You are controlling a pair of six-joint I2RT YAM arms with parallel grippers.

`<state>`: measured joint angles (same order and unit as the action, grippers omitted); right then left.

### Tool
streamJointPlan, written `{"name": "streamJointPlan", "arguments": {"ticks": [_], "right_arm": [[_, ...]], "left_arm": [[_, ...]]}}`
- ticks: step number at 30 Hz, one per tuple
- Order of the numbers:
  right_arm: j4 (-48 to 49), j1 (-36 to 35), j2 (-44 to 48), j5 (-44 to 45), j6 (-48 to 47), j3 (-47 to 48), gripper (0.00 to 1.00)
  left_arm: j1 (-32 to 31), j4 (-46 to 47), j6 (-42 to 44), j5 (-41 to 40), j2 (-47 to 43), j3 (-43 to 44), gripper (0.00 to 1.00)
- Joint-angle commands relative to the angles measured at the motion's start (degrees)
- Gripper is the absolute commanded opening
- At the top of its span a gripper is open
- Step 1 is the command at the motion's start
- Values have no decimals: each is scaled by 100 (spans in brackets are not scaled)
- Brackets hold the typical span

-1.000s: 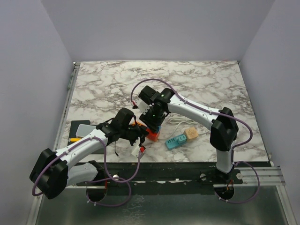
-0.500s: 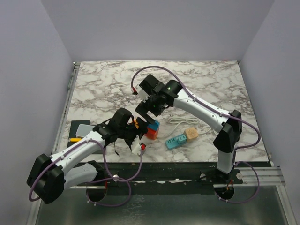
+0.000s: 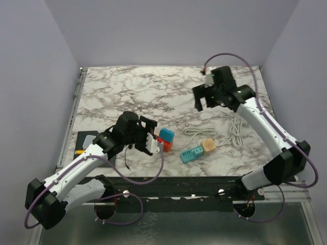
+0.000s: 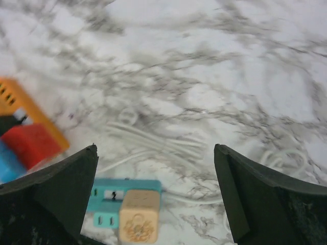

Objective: Insert the plug

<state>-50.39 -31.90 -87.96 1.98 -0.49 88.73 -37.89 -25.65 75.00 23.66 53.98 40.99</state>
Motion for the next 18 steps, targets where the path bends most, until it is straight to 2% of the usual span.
{"name": "streamJointPlan", "arguments": {"ticks": [1, 3, 6, 8, 11, 13, 15, 18], "right_arm": [[1890, 1444, 988, -5, 761, -1194, 100], [2492, 1903, 1284, 124, 836, -1805, 100], [3087, 2297, 1461, 230, 914, -2401, 100], [3366, 2414, 1475, 616, 1011, -2682, 100], [4305, 2485, 1623, 2037, 1154, -3477, 100], [5615, 2637, 1921, 1986, 820, -4445, 100], [6768, 2680, 2081, 2379, 564, -5332, 100], [7535, 2978, 1967, 2392, 779, -5979, 100]], "left_arm": [[179, 621, -2533, -1506, 662, 592, 99], [577, 968, -3245, -1840, 1017, 842, 99], [1694, 1599, -4534, -1531, 1514, 1246, 99], [2368, 1942, -5137, -1322, 1891, 1515, 99], [2876, 2387, -5933, -1305, 2457, 1631, 99], [3124, 2834, -6427, -1368, 2731, 1513, 99], [3386, 3481, -6969, -1426, 2900, 1205, 99], [3545, 4221, -7227, -1474, 3091, 703, 99]]}}
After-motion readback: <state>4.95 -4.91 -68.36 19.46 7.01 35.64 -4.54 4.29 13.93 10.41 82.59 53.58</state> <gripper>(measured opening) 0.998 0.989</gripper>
